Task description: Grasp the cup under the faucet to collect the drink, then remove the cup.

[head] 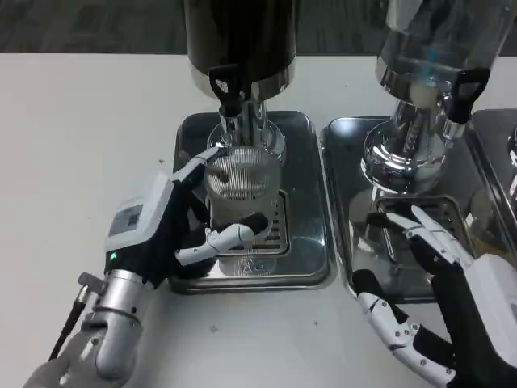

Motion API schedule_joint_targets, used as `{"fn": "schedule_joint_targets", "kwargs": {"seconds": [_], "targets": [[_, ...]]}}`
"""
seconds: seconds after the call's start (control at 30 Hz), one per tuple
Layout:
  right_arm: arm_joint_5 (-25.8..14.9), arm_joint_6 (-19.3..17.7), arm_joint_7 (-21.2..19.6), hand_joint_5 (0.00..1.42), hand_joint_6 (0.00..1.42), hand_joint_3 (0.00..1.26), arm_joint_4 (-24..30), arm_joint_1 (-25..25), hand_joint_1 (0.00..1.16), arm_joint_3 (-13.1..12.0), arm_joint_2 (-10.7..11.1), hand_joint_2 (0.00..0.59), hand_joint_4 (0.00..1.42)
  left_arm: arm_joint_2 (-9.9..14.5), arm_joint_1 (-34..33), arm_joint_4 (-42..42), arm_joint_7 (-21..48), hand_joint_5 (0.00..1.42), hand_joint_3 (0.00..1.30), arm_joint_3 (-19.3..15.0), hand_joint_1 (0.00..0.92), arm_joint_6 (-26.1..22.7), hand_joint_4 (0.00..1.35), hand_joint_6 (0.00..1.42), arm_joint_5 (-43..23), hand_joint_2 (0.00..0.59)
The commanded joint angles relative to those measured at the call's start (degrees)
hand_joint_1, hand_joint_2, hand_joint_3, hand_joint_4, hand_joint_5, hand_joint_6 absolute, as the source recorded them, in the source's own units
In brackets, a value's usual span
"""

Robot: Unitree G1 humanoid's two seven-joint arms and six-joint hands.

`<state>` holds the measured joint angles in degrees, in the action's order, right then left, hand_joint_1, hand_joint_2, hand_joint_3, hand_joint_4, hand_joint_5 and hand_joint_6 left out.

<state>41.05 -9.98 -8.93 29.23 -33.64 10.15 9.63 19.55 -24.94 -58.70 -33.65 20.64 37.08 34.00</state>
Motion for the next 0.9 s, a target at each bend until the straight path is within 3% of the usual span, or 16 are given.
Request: {"fn": "schedule_joint_targets", "kwargs": {"seconds": [0.03, 0.47, 0.7, 0.9], "targets": [[-0.62, 0.21, 0.4, 0.12, 0.18, 0.27, -0.83, 0.63, 0.33, 0.2, 0.08, 0.381, 0.1, 1.31, 1.71, 2.39, 1.55, 0.73, 0.21, -1.04, 0.173, 0.94, 0.36, 0.96, -0.99, 0.06], [-1.86, -0.4, 0.17, 0.12, 0.18, 0.27, -3.47, 3.15, 0.32, 1.01, 0.22, 0.389, 0.11, 5.06, 5.98, 7.19, 3.5, 0.68, 0.18, -6.94, 0.124, -1.08, 0.31, 0.87, -4.29, 0.057], [-2.25, -0.78, -0.11, 0.12, 0.18, 0.27, -4.55, 4.45, 0.32, 1.2, 0.34, 0.398, 0.11, 7.81, 10.19, 13.95, 4.08, 0.68, 0.18, -10.59, 0.121, -0.26, 0.31, 0.86, -5.59, 0.057], [-1.67, -0.33, -0.83, 0.12, 0.18, 0.27, -5.41, 5.61, 0.32, 2.13, -0.55, 0.405, 0.11, 10.95, 14.7, 19.54, 5.59, 0.63, 0.2, -15.04, 0.108, 0.45, 0.4, 0.79, -7.45, 0.059]]}}
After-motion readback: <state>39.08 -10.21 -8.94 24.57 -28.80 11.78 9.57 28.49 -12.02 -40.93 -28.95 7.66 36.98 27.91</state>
